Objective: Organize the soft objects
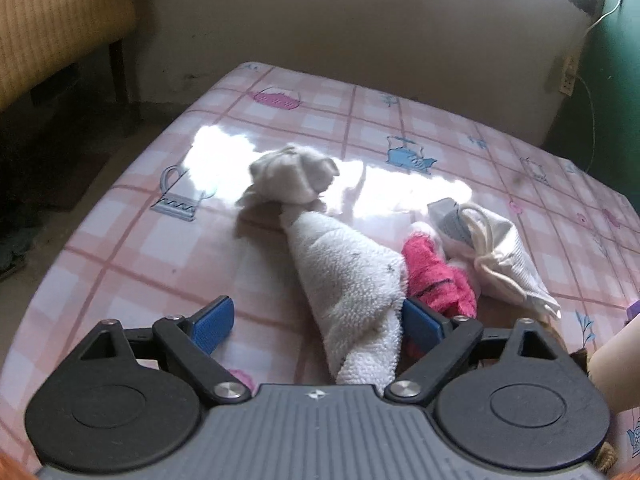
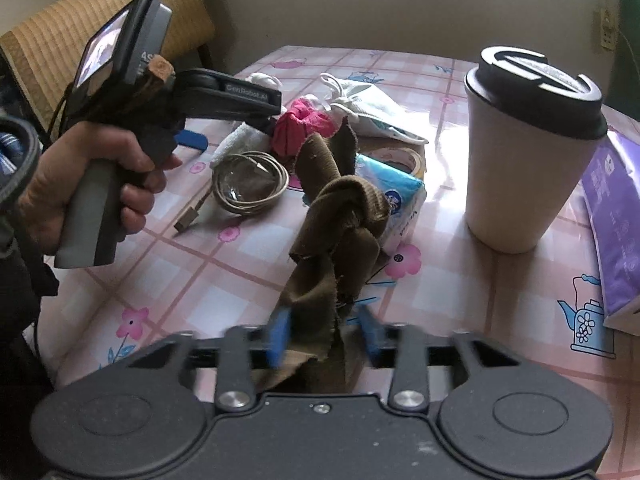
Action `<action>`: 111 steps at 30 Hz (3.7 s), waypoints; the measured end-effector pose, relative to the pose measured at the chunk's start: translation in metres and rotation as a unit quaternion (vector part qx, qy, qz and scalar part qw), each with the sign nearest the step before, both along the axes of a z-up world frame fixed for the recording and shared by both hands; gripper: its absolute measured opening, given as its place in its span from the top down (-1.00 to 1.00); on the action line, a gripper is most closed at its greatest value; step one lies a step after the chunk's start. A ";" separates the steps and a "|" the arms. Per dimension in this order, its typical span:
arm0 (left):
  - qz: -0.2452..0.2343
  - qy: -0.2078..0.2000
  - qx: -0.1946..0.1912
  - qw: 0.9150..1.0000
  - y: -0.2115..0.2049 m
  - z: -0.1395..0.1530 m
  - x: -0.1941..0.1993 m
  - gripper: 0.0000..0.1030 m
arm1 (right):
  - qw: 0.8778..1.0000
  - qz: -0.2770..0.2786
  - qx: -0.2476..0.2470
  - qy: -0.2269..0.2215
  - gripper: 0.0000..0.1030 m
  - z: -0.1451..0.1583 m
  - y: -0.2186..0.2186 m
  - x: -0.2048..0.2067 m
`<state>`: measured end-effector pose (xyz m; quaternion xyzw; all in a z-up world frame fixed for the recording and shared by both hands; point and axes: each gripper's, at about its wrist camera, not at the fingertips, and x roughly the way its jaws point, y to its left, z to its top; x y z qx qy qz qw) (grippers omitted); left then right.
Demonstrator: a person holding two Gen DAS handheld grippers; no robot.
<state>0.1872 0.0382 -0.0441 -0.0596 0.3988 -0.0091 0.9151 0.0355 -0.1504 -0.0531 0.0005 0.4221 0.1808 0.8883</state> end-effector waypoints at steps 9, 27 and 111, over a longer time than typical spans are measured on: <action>-0.025 -0.007 -0.025 0.999 0.002 0.016 -0.027 0.33 | 1.000 -0.006 0.000 -0.013 -0.54 0.008 -0.002 0.003; -0.011 -0.025 0.004 1.000 0.014 0.044 -0.143 0.33 | 0.999 -0.029 0.018 -0.023 0.24 0.010 0.008 0.028; -0.082 -0.087 0.021 0.993 -0.088 0.111 -0.174 0.33 | 0.985 -0.120 0.006 -0.122 0.27 0.119 -0.074 -0.042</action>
